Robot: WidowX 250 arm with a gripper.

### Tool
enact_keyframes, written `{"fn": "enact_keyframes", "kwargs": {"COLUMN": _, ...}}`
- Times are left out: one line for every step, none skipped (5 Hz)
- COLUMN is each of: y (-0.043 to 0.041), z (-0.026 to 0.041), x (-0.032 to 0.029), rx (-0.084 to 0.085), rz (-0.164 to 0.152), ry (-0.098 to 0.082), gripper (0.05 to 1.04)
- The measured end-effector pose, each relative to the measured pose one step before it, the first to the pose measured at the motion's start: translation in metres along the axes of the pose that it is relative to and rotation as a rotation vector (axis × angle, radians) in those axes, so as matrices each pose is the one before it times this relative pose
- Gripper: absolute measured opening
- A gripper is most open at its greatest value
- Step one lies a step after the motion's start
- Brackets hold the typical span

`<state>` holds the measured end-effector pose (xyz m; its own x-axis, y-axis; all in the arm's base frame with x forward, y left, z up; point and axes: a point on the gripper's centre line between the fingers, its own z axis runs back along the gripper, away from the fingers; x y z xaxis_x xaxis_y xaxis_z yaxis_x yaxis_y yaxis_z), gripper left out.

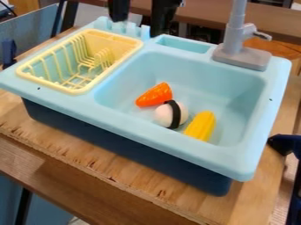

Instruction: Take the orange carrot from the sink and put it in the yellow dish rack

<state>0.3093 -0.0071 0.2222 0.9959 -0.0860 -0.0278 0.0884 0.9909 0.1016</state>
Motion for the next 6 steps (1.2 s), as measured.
{"fn": "enact_keyframes", "kwargs": {"y": 0.00088, "z": -0.02232, "x": 0.00448, "rx": -0.0023, "rz": -0.0504, "ry": 0.0834, "gripper": 0.999}}
{"fn": "enact_keyframes", "kwargs": {"y": 0.00099, "z": -0.0172, "x": 0.00437, "rx": -0.0125, "rz": -0.0364, "ry": 0.0259, "gripper": 1.0}}
{"fn": "enact_keyframes", "kwargs": {"y": 0.00336, "z": -0.01983, "x": 0.00824, "rx": -0.0231, "rz": -0.0119, "ry": 0.0018, "gripper": 0.999}}
{"fn": "enact_keyframes", "kwargs": {"y": -0.00041, "z": -0.00902, "x": 0.01124, "rx": -0.0288, "rz": -0.0249, "ry": -0.0026, "gripper": 1.0}}
{"fn": "enact_keyframes", "kwargs": {"y": 0.00239, "z": -0.00723, "x": 0.01085, "rx": -0.0259, "rz": -0.0942, "ry": 0.0086, "gripper": 1.0}}
{"fn": "enact_keyframes", "kwargs": {"y": 0.0084, "z": -0.00496, "x": 0.00269, "rx": 0.006, "rz": -0.0308, "ry": 0.0297, "gripper": 0.999}}
